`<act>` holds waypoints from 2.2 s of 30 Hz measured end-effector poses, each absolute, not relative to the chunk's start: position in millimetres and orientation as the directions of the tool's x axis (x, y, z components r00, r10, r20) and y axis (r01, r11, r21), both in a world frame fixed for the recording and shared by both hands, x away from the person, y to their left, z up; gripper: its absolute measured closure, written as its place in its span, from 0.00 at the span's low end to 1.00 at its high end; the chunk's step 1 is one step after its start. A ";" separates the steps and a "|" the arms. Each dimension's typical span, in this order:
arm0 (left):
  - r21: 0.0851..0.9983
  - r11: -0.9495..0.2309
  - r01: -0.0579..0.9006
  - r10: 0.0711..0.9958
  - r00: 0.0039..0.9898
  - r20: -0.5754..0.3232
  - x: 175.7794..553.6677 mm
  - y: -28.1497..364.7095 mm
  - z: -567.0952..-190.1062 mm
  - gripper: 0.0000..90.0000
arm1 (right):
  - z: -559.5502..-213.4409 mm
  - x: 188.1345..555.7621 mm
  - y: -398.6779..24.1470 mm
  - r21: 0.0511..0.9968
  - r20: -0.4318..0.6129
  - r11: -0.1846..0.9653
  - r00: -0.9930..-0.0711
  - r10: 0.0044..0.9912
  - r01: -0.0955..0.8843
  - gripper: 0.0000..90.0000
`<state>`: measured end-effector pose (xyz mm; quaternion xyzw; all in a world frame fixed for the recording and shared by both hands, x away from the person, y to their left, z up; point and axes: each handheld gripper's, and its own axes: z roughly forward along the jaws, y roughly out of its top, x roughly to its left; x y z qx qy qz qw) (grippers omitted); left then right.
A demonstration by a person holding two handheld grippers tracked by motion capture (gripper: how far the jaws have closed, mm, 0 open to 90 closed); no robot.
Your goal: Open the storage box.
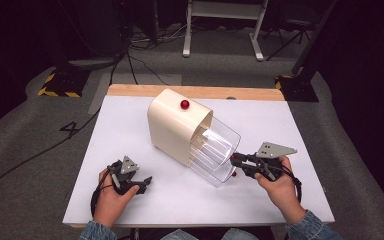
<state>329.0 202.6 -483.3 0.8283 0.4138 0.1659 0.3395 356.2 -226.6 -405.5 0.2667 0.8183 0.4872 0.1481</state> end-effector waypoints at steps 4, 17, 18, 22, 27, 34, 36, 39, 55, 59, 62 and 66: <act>0.700 -0.427 0.572 0.798 0.602 -0.005 328.9 202.6 -483.3 0.29 | -407.8 359.8 -223.4 0.876 0.020 0.382 -0.813 0.582 0.295 0.82; 0.701 -0.428 0.571 0.798 0.603 -0.004 328.8 202.6 -483.4 0.29 | -411.9 358.8 -224.6 0.873 0.025 0.377 -0.799 0.601 0.311 0.48; 0.701 -0.427 0.571 0.798 0.602 -0.004 328.8 202.6 -483.4 0.29 | -410.8 357.9 -227.1 0.873 0.022 0.376 -0.797 0.603 0.309 0.46; 0.698 -0.427 0.575 0.799 0.602 -0.007 328.9 202.8 -483.1 0.29 | -406.1 355.0 -244.3 0.879 0.020 0.362 -0.783 0.622 0.310 0.42; 0.701 -0.432 0.568 0.797 0.604 0.002 328.5 202.6 -483.1 0.30 | -401.3 353.9 -274.1 0.880 0.015 0.346 -0.747 0.664 0.325 0.38; 0.701 -0.452 0.552 0.792 0.610 0.032 324.7 200.8 -481.7 0.30 | -407.0 355.4 -317.7 0.865 0.039 0.327 -0.701 0.712 0.380 0.33; 0.694 -0.431 0.576 0.799 0.602 -0.003 323.7 203.6 -481.6 0.30 | -409.1 353.4 -326.4 0.856 0.032 0.340 -0.697 0.717 0.389 0.33; 0.692 -0.441 0.572 0.785 0.619 -0.011 321.2 210.3 -481.1 0.30 | -413.2 348.9 -340.2 0.842 0.043 0.339 -0.678 0.734 0.420 0.32; 0.686 -0.477 0.549 0.744 0.668 -0.018 313.3 225.1 -480.8 0.29 | -450.0 332.6 -387.5 0.732 0.032 0.424 -0.649 0.760 0.533 0.26; 0.689 -0.476 0.547 0.742 0.670 -0.020 309.6 229.9 -481.1 0.29 | -460.4 331.5 -394.6 0.717 0.020 0.436 -0.641 0.767 0.544 0.26; 0.690 -0.483 0.539 0.741 0.672 -0.006 308.6 230.0 -481.4 0.29 | -469.8 331.1 -396.4 0.714 0.003 0.455 -0.652 0.758 0.532 0.25; 0.693 -0.476 0.542 0.743 0.669 -0.013 308.2 230.0 -482.0 0.29 | -480.2 329.6 -397.4 0.730 -0.019 0.457 -0.654 0.756 0.507 0.21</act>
